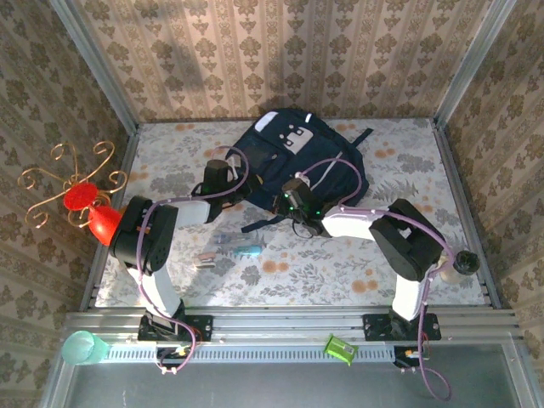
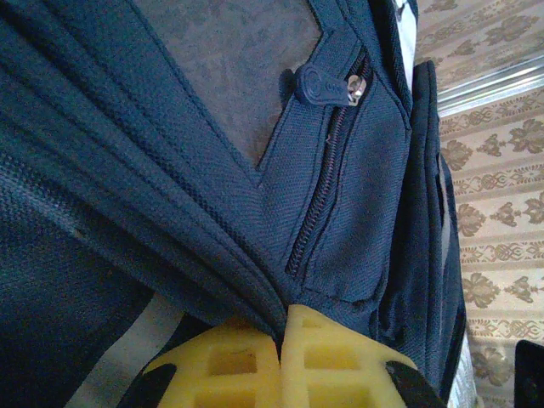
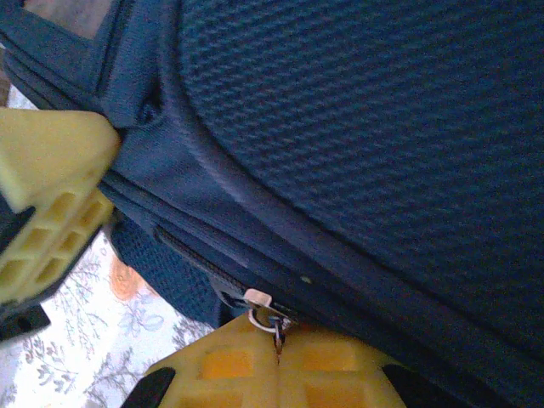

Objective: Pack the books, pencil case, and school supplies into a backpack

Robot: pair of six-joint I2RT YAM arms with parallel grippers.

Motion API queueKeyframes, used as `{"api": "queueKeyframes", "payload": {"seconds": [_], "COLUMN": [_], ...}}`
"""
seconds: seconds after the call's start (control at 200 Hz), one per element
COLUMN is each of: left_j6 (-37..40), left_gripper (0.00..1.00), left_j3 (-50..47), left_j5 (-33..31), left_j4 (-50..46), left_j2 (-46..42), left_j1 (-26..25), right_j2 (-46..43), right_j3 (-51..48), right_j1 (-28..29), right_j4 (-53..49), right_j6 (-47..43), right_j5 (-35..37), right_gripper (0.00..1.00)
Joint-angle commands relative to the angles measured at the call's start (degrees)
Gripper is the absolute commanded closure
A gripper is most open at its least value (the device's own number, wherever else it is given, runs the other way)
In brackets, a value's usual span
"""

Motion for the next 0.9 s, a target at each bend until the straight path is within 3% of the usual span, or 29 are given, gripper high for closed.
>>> {"api": "queueKeyframes", "payload": {"seconds": [0.0,0.47,0.685,0.81,0.895], "left_j6": [3.9,13.5,20.4,26.5,32.6], "left_gripper": [1.0,1.0,1.0,0.69,0.56], "left_j3": [-0.4,1.7,4.2,4.2,3.5], "left_j5": [-0.9,-1.9,-2.3,-2.7,-4.0], "left_j4": [-1.1,-10.6,-16.3,-16.5,-16.4], "left_j2": [-0.6,-2.5,-3.1,-5.8,-9.0], "left_j1": [2.5,5.8,6.1,5.6,4.9], "right_j2": [-3.6,-14.1,-16.0,-18.0,-18.9], "right_j3": [-2.6,-8.8,-8.2,-6.8,-4.3], "right_j1": [-2.0,-8.6,-9.7,-9.8,-9.8], "right_j4": [-9.9,-19.6,-15.1,-13.8,-15.5], "right_j6": [-1.0,-9.7,-16.0,-20.1,-22.1], "right_j5": [1.5,0.0,-10.3,-15.9,-19.0], "right_gripper": [1.0,1.0,1.0,1.0,1.0]}}
